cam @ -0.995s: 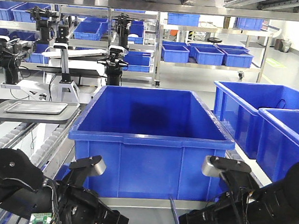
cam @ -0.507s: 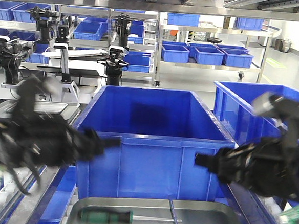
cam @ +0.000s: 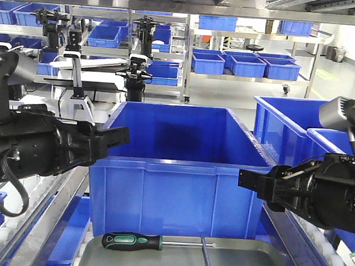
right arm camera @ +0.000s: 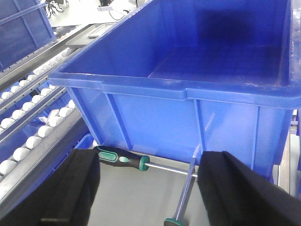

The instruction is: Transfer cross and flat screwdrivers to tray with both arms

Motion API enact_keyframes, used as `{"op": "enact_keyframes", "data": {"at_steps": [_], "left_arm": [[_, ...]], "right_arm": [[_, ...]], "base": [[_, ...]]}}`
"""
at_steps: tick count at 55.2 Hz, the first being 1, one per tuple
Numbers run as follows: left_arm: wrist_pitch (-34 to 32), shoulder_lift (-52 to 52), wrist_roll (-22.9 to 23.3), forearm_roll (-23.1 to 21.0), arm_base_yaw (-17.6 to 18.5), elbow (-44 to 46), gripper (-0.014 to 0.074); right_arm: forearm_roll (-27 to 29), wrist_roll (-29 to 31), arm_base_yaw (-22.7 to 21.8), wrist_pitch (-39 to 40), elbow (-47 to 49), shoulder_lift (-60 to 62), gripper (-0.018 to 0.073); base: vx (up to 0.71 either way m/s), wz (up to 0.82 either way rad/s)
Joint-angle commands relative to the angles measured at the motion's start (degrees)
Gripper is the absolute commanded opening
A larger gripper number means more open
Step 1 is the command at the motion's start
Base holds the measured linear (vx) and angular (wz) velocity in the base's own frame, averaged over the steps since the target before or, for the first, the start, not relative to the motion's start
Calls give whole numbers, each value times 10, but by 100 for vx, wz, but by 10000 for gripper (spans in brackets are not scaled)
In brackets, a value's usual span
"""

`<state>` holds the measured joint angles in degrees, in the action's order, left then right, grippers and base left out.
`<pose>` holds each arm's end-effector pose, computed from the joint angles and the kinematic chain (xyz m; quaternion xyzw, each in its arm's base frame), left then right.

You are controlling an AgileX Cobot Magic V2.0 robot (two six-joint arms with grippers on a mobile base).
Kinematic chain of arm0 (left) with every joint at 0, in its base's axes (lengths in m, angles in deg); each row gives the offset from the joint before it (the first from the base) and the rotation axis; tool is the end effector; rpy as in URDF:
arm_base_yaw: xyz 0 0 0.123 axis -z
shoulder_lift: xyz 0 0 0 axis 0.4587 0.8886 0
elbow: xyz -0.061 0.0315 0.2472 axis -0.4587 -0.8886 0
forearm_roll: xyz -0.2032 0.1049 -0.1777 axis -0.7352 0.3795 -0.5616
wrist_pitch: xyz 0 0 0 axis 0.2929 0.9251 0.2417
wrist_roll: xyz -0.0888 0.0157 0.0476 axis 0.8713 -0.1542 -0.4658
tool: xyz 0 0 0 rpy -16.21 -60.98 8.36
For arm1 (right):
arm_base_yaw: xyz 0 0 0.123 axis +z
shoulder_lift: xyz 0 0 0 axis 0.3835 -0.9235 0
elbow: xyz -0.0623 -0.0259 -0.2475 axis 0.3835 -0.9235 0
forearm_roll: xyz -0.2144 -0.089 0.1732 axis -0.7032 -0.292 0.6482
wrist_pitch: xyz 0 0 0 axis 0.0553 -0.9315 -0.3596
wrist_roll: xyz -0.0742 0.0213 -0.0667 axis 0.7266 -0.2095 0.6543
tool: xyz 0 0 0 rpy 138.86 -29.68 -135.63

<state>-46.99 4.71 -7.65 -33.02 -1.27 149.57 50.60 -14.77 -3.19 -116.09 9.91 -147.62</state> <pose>0.2939 -0.1691 0.3677 0.1356 0.7642 -0.3081 0.5502 0.2813 0.1179 0.3555 -0.0862 0.8317 0.2278 0.4989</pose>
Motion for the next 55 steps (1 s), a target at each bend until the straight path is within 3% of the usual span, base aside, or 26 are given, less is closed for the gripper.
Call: {"op": "enact_keyframes", "data": {"at_steps": [1, 4, 10, 14, 19, 24, 35, 48, 51, 55], "left_arm": [[-31, -32, 10, 42, 2, 11, 505], [-31, -59, 50, 98, 2, -10, 472], [-49, -141, 186, 249, -7, -97, 350], [-59, -203, 278, 323, -32, -163, 243], [-60, -291, 342, 392, -74, -248, 104], [-60, -377, 361, 424, -125, -325, -9], [-61, -570, 361, 457, -225, -487, -7], [-76, -723, 361, 457, -242, -626, -6], [-98, -718, 362, 456, -242, -649, -6], [-78, -719, 362, 456, -242, -647, -6]], "right_arm": [[7, 5, -1, 43, 17, 12, 523], [7, 5, -1, 42, 17, 12, 523], [7, 5, -1, 41, 17, 12, 523], [7, 5, -1, 39, 17, 12, 523], [7, 5, -1, 39, 17, 12, 523], [8, 5, -1, 39, 17, 12, 523], [8, 5, -1, 39, 17, 12, 523], [8, 5, -1, 39, 17, 12, 523], [8, 5, -1, 38, 16, 12, 523], [8, 5, -1, 39, 16, 12, 523]], "base": [[0, 0], [0, 0], [0, 0], [0, 0], [0, 0], [0, 0], [0, 0], [0, 0], [0, 0], [0, 0]]}}
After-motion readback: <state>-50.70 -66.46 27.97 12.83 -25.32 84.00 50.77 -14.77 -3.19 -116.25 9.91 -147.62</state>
